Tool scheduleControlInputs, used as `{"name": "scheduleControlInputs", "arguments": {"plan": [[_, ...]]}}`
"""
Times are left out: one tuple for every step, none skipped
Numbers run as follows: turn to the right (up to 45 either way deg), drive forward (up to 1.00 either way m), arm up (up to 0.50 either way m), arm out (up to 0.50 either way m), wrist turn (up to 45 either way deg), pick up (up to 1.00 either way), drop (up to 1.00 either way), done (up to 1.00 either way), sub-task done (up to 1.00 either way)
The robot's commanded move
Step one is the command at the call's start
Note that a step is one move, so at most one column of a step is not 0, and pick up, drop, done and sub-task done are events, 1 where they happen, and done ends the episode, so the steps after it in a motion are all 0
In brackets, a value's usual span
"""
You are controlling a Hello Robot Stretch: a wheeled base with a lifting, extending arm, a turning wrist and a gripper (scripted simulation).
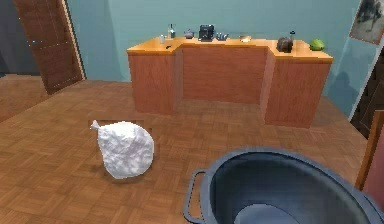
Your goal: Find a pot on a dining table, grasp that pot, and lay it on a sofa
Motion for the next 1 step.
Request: {"name": "scheduleControlInputs", "arguments": {"plan": [[0.0,0.0,0.0,0.0,-18.0,0.0,0.0,0.0,0.0]]}}
